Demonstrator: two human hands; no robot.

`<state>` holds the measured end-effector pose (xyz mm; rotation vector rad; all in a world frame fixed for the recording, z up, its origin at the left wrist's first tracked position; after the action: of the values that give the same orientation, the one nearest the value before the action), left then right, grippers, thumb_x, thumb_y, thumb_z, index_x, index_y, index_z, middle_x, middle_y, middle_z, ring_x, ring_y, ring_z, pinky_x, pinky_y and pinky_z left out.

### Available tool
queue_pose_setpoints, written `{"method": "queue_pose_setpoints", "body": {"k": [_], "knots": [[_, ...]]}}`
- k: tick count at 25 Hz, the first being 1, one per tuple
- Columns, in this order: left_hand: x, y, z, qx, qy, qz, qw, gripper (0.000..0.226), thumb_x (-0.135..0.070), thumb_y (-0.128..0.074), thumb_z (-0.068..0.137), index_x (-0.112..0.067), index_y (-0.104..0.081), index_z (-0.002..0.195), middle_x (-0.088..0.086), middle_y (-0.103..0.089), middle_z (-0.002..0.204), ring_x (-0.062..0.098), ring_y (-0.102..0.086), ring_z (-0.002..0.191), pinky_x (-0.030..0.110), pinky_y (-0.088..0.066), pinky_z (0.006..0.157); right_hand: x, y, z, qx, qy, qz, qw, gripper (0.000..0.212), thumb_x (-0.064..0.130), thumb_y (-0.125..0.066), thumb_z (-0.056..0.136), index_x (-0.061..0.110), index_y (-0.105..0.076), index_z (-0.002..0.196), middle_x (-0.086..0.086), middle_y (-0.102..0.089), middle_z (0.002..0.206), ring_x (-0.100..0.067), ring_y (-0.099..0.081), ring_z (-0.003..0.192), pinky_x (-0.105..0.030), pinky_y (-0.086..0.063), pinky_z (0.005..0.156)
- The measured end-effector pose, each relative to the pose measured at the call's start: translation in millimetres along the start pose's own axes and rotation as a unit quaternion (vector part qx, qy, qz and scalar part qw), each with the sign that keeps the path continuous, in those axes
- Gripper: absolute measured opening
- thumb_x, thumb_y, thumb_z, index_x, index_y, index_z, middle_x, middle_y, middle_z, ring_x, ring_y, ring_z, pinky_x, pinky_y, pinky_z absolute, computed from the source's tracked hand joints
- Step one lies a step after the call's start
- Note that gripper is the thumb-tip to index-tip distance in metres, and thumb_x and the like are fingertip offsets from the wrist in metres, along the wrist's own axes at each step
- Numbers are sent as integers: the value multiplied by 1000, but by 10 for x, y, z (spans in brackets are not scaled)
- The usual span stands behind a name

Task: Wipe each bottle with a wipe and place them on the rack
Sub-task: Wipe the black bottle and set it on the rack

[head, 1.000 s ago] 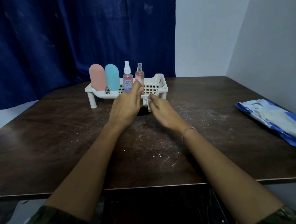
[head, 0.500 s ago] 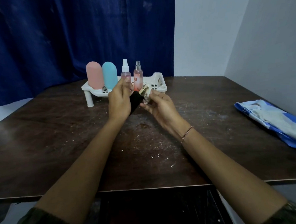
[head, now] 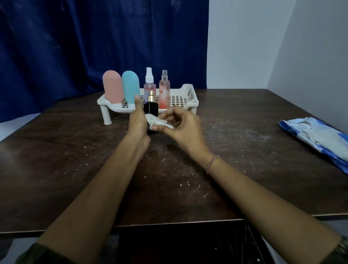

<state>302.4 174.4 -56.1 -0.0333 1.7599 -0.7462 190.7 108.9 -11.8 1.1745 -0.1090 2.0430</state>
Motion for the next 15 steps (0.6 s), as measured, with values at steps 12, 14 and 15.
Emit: {"method": "queue_pose_setpoints", "body": {"k": [12, 14, 15], "knots": [[94, -91, -71, 14, 90, -52, 994, 53, -44, -41, 97, -6, -45, 133, 16, -61, 119, 24, -62, 74, 30, -54, 56, 85, -61, -1, 20, 30, 3, 999, 21, 17, -81, 68, 21, -62, 78, 3, -63, 82, -2, -51, 71, -11, -41, 62], [95, -79, -81, 19, 93, -57, 994, 61, -52, -39, 94, -6, -42, 135, 18, -60, 122, 24, -64, 78, 33, -55, 51, 100, -103, -23, 42, 36, 9, 998, 21, 15, -80, 69, 18, -61, 79, 7, -62, 79, 1, -49, 65, -10, -40, 59], [91, -119, -120, 40, 94, -52, 993, 62, -55, -37, 93, -7, -45, 130, 17, -64, 113, 24, -65, 79, 34, -56, 56, 98, -80, -17, 35, 34, 8, 999, 21, 15, -79, 70, 17, -61, 80, 10, -61, 77, 1, -48, 64, -9, -39, 57]]}}
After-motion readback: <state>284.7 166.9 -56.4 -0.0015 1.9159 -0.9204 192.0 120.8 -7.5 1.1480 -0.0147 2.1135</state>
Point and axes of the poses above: each hand's wrist, its own z-axis towards the middle knuckle, its own y-axis out of the back of the hand, x = y × z, the point moved 8 cm from there along z, towards the middle knuckle
